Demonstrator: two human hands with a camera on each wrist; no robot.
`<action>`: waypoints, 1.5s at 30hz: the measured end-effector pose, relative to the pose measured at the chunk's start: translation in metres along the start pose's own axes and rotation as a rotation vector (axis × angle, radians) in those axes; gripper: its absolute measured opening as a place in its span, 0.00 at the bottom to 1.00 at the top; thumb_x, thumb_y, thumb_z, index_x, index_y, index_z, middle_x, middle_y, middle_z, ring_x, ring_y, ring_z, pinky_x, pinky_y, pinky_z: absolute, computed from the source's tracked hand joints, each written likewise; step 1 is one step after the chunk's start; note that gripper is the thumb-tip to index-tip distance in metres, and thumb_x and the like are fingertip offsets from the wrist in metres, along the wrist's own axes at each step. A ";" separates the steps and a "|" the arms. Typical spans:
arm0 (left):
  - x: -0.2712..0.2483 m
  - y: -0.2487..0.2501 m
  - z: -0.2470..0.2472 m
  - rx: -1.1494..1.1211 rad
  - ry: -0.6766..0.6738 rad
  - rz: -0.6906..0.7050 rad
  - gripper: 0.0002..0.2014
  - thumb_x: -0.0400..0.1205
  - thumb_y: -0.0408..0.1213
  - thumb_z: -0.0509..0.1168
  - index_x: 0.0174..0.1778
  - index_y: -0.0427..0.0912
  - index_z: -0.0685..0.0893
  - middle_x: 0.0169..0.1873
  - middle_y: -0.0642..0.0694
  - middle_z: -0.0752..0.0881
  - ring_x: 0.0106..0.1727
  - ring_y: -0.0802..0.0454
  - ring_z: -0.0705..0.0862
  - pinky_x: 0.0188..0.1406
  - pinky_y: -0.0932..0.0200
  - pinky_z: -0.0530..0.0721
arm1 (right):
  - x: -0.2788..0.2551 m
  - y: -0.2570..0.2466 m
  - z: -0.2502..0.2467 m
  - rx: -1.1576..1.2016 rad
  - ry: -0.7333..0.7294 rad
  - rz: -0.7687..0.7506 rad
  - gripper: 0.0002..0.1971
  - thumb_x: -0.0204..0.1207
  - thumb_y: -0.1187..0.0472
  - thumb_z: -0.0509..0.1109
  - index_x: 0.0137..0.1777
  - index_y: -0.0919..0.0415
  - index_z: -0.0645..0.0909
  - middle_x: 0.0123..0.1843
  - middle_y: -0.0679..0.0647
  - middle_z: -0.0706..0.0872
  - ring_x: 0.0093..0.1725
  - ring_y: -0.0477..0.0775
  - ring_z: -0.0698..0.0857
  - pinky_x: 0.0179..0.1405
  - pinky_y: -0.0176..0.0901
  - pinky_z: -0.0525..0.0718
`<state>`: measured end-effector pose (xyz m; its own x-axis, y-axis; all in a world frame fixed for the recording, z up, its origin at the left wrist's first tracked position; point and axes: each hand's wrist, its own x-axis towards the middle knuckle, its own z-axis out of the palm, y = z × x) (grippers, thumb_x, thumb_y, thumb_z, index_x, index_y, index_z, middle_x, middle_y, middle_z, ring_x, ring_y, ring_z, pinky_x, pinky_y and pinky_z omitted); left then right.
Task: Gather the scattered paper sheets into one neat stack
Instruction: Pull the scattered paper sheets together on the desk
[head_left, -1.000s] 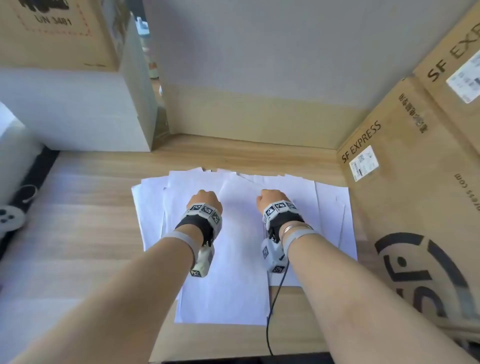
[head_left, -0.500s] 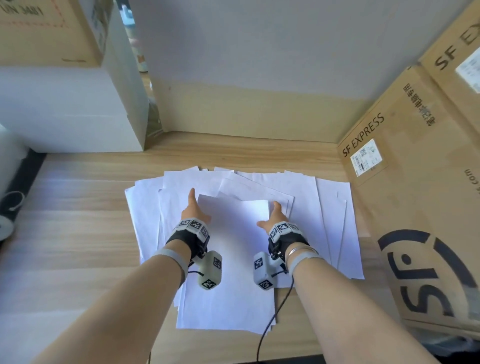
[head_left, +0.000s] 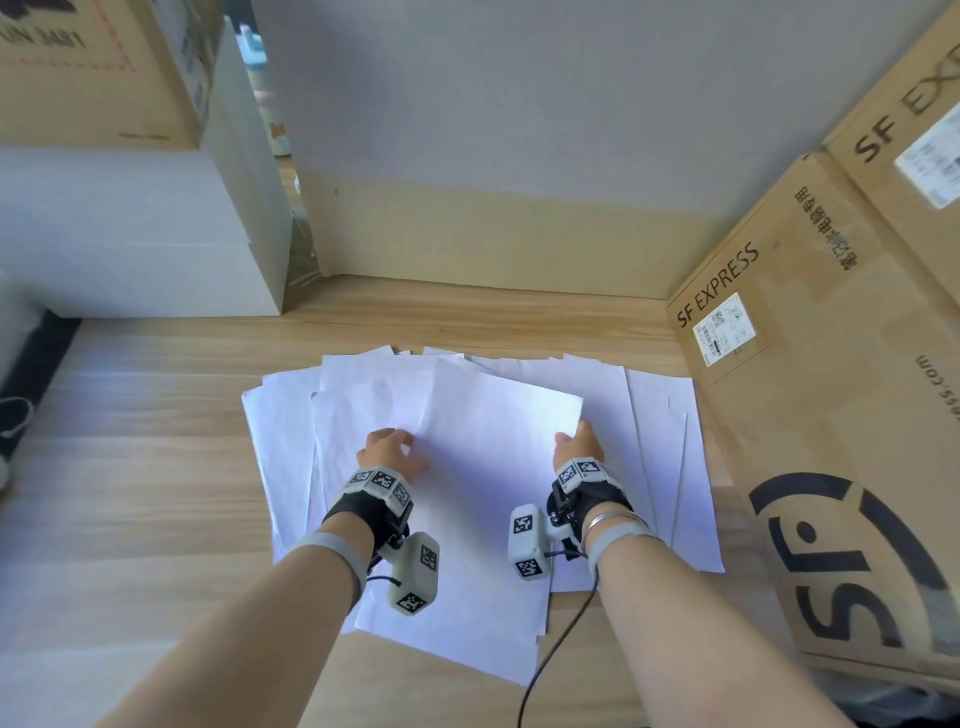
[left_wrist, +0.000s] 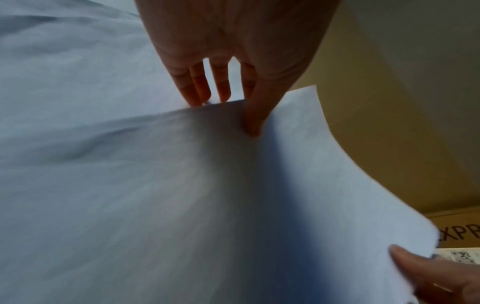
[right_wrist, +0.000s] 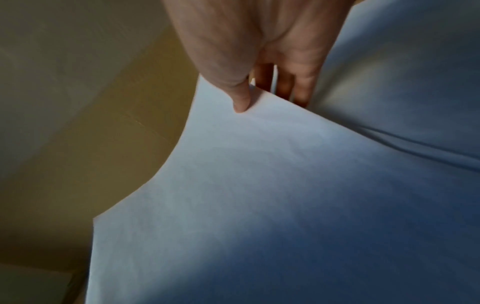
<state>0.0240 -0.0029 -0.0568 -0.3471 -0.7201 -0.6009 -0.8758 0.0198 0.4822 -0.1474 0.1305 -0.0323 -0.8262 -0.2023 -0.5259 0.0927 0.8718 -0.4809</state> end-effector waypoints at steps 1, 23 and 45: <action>0.000 0.001 0.000 -0.014 -0.011 0.006 0.15 0.74 0.37 0.69 0.57 0.41 0.82 0.72 0.43 0.72 0.66 0.39 0.77 0.64 0.55 0.76 | 0.000 0.001 0.002 -0.026 0.001 0.026 0.22 0.80 0.63 0.59 0.74 0.68 0.66 0.72 0.68 0.72 0.68 0.68 0.77 0.64 0.52 0.75; -0.028 0.055 -0.055 -0.720 0.142 0.274 0.10 0.75 0.23 0.63 0.33 0.41 0.73 0.28 0.49 0.75 0.38 0.49 0.75 0.31 0.61 0.74 | -0.020 -0.059 -0.021 0.489 0.149 -0.360 0.18 0.73 0.71 0.63 0.63 0.67 0.79 0.60 0.63 0.86 0.57 0.59 0.84 0.51 0.38 0.74; -0.053 0.037 -0.055 -0.861 0.390 0.434 0.16 0.76 0.24 0.66 0.60 0.29 0.79 0.50 0.42 0.82 0.50 0.47 0.81 0.52 0.58 0.77 | -0.047 -0.049 -0.017 0.698 0.044 -0.469 0.12 0.71 0.76 0.65 0.51 0.65 0.82 0.47 0.58 0.85 0.48 0.55 0.84 0.46 0.39 0.81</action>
<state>0.0285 -0.0021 0.0273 -0.3085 -0.9467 -0.0929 -0.1129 -0.0605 0.9918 -0.1225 0.1051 0.0276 -0.8844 -0.4445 -0.1422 0.0448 0.2225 -0.9739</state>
